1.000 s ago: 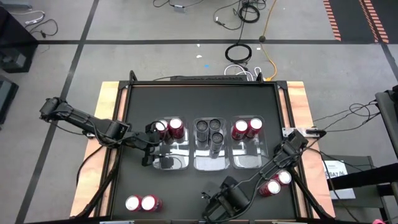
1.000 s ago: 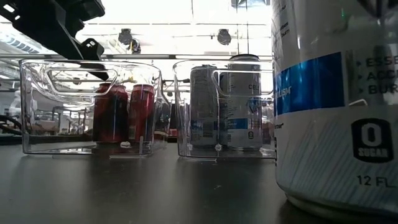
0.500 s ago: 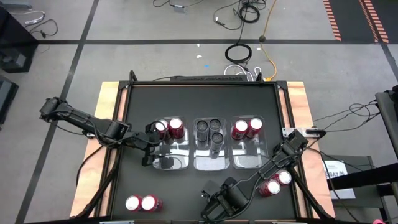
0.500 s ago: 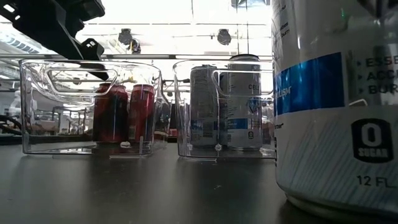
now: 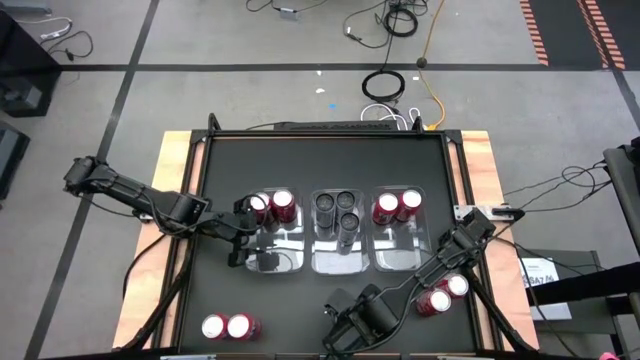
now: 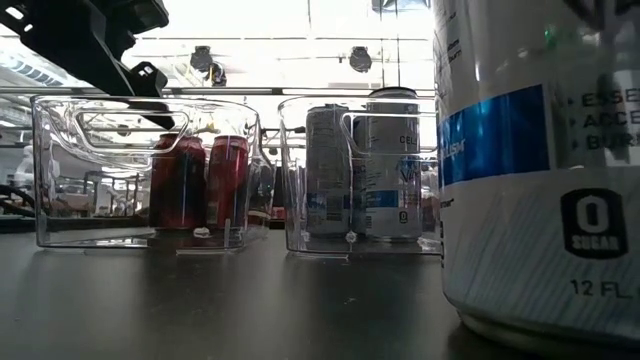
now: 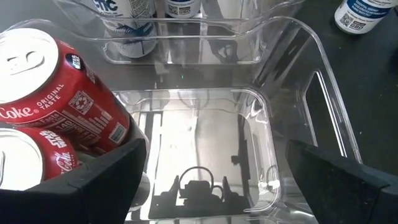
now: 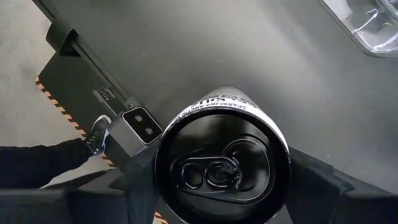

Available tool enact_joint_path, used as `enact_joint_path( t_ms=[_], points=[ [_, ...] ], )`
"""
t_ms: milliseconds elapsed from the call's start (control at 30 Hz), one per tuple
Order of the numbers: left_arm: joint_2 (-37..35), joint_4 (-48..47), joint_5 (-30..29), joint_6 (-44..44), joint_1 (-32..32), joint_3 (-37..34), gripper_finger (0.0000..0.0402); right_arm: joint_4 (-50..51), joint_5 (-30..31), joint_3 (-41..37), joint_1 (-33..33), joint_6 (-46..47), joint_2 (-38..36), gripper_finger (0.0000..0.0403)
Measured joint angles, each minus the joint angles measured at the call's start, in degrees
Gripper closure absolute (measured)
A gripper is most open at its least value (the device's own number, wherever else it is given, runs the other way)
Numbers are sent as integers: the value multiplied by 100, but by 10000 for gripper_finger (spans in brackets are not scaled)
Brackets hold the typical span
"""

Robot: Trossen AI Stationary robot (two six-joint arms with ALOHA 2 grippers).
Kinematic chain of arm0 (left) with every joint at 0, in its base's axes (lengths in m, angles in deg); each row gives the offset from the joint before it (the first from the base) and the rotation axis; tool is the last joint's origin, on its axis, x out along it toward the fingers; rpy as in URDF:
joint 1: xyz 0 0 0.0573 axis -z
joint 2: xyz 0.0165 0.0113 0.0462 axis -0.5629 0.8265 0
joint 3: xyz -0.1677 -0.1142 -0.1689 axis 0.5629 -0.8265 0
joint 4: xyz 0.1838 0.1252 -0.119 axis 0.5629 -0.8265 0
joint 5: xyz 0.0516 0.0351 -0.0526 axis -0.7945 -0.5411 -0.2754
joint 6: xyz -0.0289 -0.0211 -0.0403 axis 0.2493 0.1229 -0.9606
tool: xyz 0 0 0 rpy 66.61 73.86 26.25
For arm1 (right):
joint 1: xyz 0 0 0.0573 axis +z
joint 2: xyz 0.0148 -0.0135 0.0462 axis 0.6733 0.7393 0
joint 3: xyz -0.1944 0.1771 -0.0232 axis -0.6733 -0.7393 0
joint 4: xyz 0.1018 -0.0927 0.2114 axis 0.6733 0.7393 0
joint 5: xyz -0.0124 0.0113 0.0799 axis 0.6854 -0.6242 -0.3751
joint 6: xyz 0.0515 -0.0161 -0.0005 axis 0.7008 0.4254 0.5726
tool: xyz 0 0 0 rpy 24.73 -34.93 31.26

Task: Sort soda cans
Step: Put the white soda can into the center transparent bin

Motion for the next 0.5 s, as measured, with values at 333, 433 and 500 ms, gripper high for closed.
enact_joint_path(
  t_ms=[333, 433, 500],
  points=[
    [0, 4, 0, -2, 0, 0, 9, 236, 126, 149, -52, -810, -263, 146],
    [0, 6, 0, -2, 0, 0, 9, 249, 321, 151, -98, -1047, -546, 144],
    [0, 5, 0, -2, 0, 0, 9, 274, 429, 153, -134, -1208, -741, 144]
  ],
)
